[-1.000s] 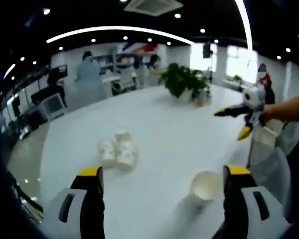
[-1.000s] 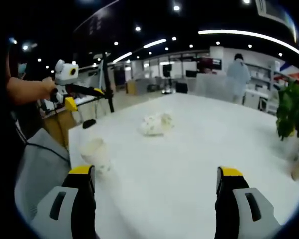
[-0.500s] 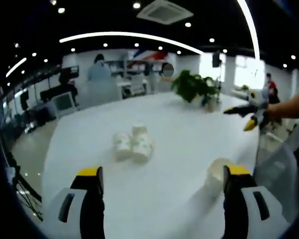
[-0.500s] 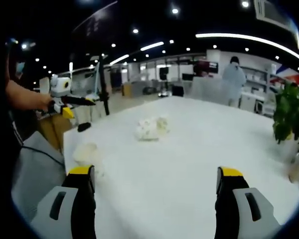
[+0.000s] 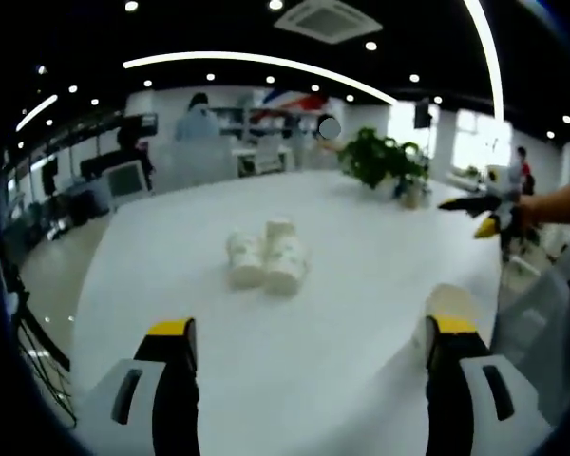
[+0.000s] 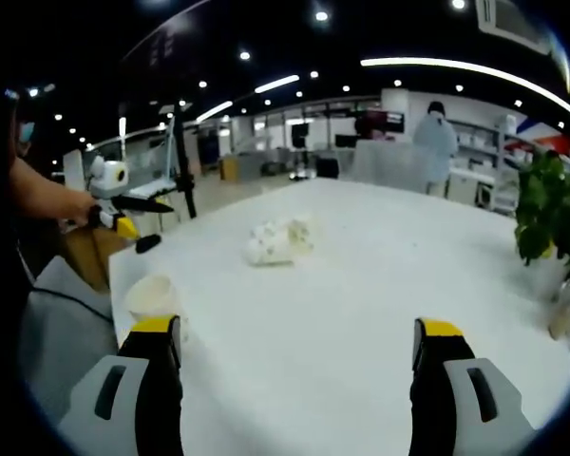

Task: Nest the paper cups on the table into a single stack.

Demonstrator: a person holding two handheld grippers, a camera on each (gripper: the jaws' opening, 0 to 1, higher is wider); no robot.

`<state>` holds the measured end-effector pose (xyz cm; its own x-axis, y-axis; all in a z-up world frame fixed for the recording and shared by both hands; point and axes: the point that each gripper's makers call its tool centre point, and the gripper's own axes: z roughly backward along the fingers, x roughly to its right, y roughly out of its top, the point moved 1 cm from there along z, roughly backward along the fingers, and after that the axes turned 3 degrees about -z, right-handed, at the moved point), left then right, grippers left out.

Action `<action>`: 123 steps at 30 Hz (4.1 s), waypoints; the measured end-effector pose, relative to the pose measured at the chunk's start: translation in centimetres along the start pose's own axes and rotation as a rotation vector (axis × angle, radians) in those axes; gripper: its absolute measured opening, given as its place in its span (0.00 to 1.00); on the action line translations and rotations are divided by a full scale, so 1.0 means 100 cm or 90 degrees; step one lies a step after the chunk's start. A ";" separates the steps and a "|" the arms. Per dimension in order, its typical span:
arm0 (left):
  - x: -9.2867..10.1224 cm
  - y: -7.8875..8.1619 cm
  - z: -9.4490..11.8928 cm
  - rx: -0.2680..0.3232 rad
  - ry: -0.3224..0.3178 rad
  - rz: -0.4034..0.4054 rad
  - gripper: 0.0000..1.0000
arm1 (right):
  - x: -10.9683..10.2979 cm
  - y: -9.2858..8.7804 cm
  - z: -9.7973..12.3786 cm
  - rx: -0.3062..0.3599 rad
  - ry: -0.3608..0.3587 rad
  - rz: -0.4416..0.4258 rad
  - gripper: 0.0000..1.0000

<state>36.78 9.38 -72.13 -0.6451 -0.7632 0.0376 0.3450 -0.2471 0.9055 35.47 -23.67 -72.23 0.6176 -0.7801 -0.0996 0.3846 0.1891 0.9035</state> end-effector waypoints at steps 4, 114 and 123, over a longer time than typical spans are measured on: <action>0.002 0.004 -0.011 -0.005 -0.014 -0.006 1.00 | 0.002 -0.001 0.001 -0.004 -0.005 -0.002 1.00; -0.005 -0.004 -0.233 -0.431 -0.119 -0.066 0.40 | 0.018 -0.015 0.006 0.000 -0.029 -0.027 1.00; 0.000 0.015 -0.227 -0.356 -0.129 -0.070 0.40 | 0.012 -0.011 0.004 0.002 -0.020 -0.017 1.00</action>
<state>52.80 -4.51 -80.34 -0.7953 -0.6001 0.0860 0.5397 -0.6362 0.5513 35.51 -25.07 -73.16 0.5858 -0.8029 -0.1106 0.3985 0.1665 0.9019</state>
